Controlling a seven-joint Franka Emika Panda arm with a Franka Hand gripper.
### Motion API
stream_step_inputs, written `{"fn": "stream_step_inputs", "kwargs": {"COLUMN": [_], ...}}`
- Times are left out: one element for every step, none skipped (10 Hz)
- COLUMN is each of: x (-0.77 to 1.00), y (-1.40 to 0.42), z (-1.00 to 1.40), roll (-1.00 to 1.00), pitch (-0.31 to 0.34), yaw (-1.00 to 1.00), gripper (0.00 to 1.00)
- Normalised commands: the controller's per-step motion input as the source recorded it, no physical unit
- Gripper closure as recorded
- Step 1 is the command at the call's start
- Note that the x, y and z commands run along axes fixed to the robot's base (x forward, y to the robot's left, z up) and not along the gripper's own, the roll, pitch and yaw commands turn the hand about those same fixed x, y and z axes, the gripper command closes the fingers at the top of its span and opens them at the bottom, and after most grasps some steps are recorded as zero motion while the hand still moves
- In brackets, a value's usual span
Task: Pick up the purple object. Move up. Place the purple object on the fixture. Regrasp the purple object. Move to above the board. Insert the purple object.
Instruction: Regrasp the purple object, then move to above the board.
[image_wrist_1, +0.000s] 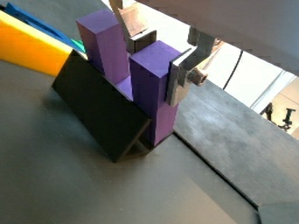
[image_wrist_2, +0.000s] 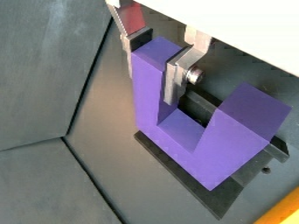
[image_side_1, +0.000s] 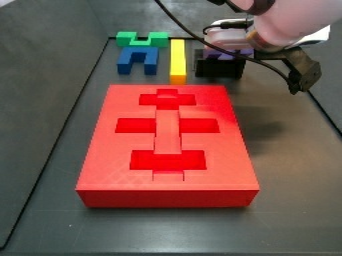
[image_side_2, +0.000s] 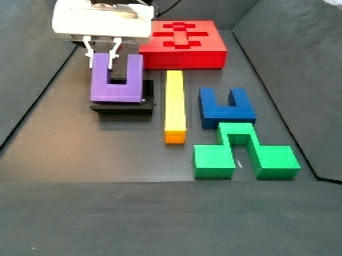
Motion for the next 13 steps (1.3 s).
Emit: {"fn": "stream_step_inputs", "kwargs": {"x": [0.0,0.0,0.0,0.0,0.0,0.0,0.0,0.0,-0.02,-0.06,-0.06,-0.05,-0.04], "y": [0.0,0.0,0.0,0.0,0.0,0.0,0.0,0.0,0.0,0.0,0.01,-0.01,-0.01], "z": [0.0,0.0,0.0,0.0,0.0,0.0,0.0,1.4,1.4,1.4,1.4,1.4,1.4], "roll": [0.0,0.0,0.0,0.0,0.0,0.0,0.0,0.0,-0.01,-0.09,-0.07,-0.04,-0.02], "pitch": [0.0,0.0,0.0,0.0,0.0,0.0,0.0,0.0,0.025,0.0,-0.007,0.02,0.025], "yaw": [0.0,0.0,0.0,0.0,0.0,0.0,0.0,0.0,0.01,0.02,0.01,0.01,0.0], "gripper": [1.0,1.0,1.0,1.0,1.0,1.0,1.0,1.0,1.0,1.0,1.0,1.0,1.0]}}
